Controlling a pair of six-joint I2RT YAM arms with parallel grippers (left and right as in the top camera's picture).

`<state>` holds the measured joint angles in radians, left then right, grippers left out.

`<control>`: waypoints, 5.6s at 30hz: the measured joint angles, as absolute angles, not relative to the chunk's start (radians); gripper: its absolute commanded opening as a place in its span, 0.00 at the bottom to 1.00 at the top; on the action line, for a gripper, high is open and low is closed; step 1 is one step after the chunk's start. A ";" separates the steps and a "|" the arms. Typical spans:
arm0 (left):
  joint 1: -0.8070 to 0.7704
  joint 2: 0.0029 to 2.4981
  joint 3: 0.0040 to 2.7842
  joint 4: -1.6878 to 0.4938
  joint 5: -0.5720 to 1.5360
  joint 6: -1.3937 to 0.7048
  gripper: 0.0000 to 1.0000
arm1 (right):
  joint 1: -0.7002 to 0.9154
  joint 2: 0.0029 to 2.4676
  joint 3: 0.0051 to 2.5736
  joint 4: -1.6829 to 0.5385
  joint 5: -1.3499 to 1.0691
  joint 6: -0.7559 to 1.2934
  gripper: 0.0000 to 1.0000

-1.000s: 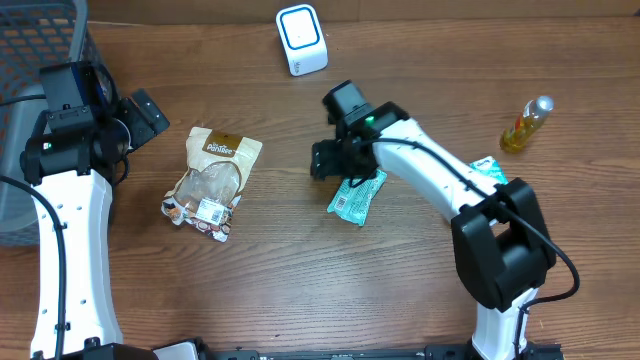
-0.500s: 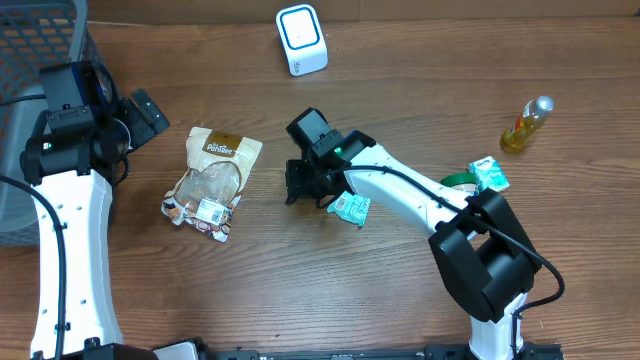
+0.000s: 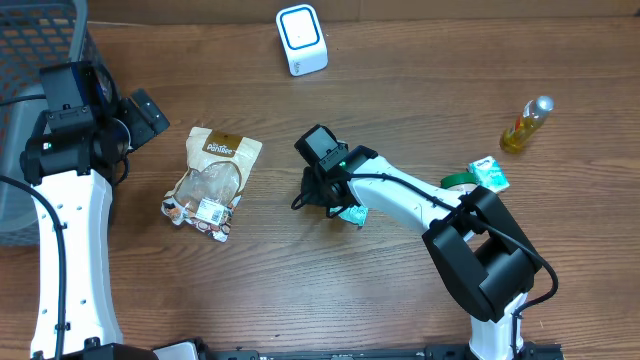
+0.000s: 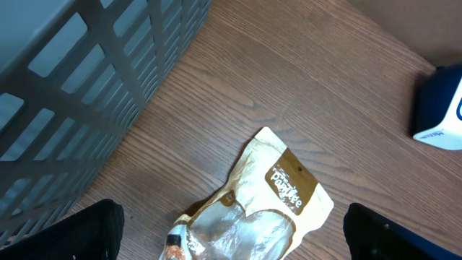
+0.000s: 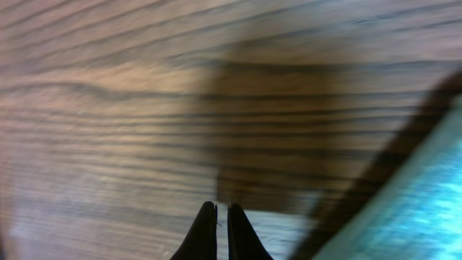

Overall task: Scan the item barcode
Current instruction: 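Lower the pouch at right and open the right gripper, then move the left gripper onto the PanTree bag and grasp its edge, then grasp the PanTree bag's top edge with the right gripper too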

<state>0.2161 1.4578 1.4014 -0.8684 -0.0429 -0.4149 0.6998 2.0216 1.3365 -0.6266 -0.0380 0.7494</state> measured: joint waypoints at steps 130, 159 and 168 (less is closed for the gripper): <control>0.150 1.941 1.326 -1.024 0.006 -0.311 0.04 | 0.649 2.021 1.338 -0.531 -0.157 0.523 1.00; -0.291 1.979 1.327 -0.972 -0.012 -0.310 0.04 | 0.438 2.017 1.341 -0.633 -0.342 0.524 1.00; -0.295 1.979 1.327 -0.972 0.009 -0.274 0.05 | 0.430 2.016 1.287 -0.513 -0.483 0.501 1.00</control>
<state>-0.2951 1.9789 1.3273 -0.9722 0.0086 -0.2737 0.4301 2.0155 1.2873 -0.5129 -0.4831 0.5011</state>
